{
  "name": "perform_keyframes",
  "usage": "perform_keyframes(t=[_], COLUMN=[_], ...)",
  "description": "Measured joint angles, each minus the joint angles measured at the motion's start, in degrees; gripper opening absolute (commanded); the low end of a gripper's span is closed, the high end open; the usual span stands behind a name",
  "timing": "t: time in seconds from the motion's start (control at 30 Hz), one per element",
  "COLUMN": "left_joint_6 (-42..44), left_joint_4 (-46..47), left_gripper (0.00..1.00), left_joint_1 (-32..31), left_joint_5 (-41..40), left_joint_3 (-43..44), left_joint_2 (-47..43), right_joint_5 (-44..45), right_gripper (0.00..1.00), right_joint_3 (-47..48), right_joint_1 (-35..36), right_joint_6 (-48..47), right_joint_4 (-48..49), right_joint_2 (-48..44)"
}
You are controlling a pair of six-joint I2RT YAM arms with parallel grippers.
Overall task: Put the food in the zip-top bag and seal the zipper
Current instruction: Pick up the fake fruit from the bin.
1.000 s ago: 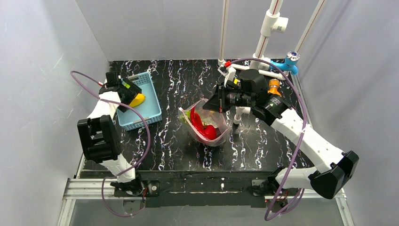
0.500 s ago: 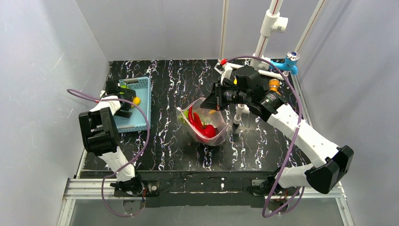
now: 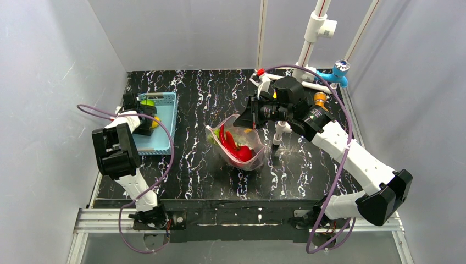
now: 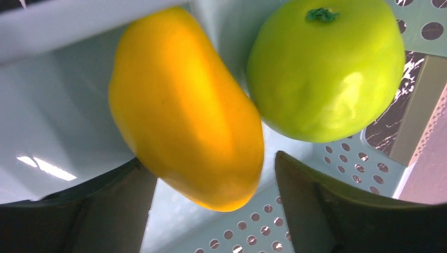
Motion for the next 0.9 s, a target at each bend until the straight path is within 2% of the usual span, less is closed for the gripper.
perform_keyframes(t=[0.07, 0.37, 0.57, 0.67, 0.77, 0.9], left_joint_6=[1.0, 5.0, 10.4, 14.3, 18.8, 23.9], left_joint_4=[-0.1, 0.5, 1.2, 1.9, 2.5, 4.7], left_gripper=[0.59, 0.27, 0.16, 0.1, 0.1, 0.1], left_joint_1=[0.0, 0.0, -1.8, -4.6, -8.2, -12.5], left_joint_5=[-0.5, -1.0, -1.0, -0.4, 0.0, 7.3], left_joint_3=[-0.1, -0.6, -1.8, -2.6, -4.1, -7.4], left_joint_2=[0.0, -0.1, -3.0, -7.1, -14.1, -29.0], right_joint_5=[0.0, 0.0, 0.1, 0.1, 0.1, 0.4], right_gripper=[0.01, 0.01, 0.01, 0.01, 0.01, 0.01], right_joint_3=[0.0, 0.0, 0.0, 0.0, 0.0, 0.0], right_joint_1=[0.0, 0.0, 0.0, 0.0, 0.0, 0.0], right_joint_6=[0.1, 0.2, 0.2, 0.2, 0.2, 0.2], right_joint_4=[-0.1, -0.2, -0.3, -0.3, -0.5, -0.7], right_joint_2=[0.0, -0.2, -0.4, -0.5, -0.5, -0.7])
